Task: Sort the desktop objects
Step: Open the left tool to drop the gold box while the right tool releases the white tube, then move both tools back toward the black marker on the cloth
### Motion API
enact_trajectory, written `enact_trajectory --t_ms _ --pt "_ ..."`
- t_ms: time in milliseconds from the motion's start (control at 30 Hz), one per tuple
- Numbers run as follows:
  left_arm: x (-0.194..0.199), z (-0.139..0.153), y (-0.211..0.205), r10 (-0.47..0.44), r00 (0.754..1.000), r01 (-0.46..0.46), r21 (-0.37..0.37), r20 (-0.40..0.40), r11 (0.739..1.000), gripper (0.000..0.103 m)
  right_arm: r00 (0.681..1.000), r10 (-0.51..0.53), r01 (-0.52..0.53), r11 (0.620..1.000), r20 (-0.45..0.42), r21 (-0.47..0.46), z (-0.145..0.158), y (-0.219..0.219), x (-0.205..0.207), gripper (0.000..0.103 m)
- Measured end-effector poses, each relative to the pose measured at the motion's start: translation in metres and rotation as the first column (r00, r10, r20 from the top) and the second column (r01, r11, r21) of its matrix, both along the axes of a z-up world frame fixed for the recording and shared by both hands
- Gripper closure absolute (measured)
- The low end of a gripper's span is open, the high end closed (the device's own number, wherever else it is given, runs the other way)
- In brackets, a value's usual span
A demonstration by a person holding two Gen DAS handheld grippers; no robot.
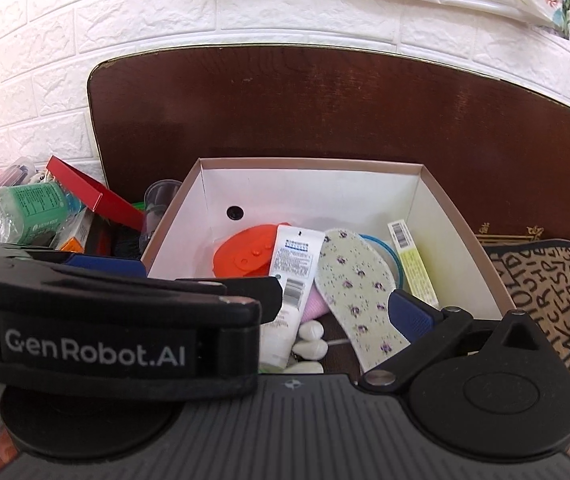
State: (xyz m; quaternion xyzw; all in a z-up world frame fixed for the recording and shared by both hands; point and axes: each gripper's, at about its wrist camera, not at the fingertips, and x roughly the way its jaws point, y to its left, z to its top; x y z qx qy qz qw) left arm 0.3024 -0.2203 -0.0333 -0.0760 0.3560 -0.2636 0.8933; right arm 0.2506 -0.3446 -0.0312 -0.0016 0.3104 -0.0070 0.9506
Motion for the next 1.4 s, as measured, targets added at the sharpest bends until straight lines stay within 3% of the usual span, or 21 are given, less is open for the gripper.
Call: enact_trajectory --t_ms 267,533,867,1100,1400 --pt "-0.019 0.008 0.004 0.017 1.0 -0.017 -0.02 -0.017 1.0 0.0 1.0 -0.02 0.02 1.0 -0.003 0.003 0.007 0.005 -0.019 0.0" --pt "-0.063 0.028 0.028 0.022 0.999 -0.02 -0.051 0.045 0.999 0.0 0.999 0.002 -0.003 1.0 0.051 0.01 0.026 0.026 -0.058 0.0" --pt "-0.13 0.039 0.068 0.047 0.994 -0.045 -0.022 0.098 0.999 0.0 0.996 0.043 -0.045 0.998 0.078 0.036 0.034 0.069 -0.116 0.0" --pt "-0.174 0.027 0.112 0.097 0.99 -0.095 -0.023 0.101 0.995 0.0 0.993 0.086 -0.09 0.995 0.077 0.048 0.024 0.11 -0.152 0.0" --pt "-0.214 -0.006 0.176 0.203 0.979 -0.203 -0.018 0.03 0.979 0.0 0.984 0.176 -0.177 0.983 0.013 0.042 -0.008 0.171 -0.182 0.0"
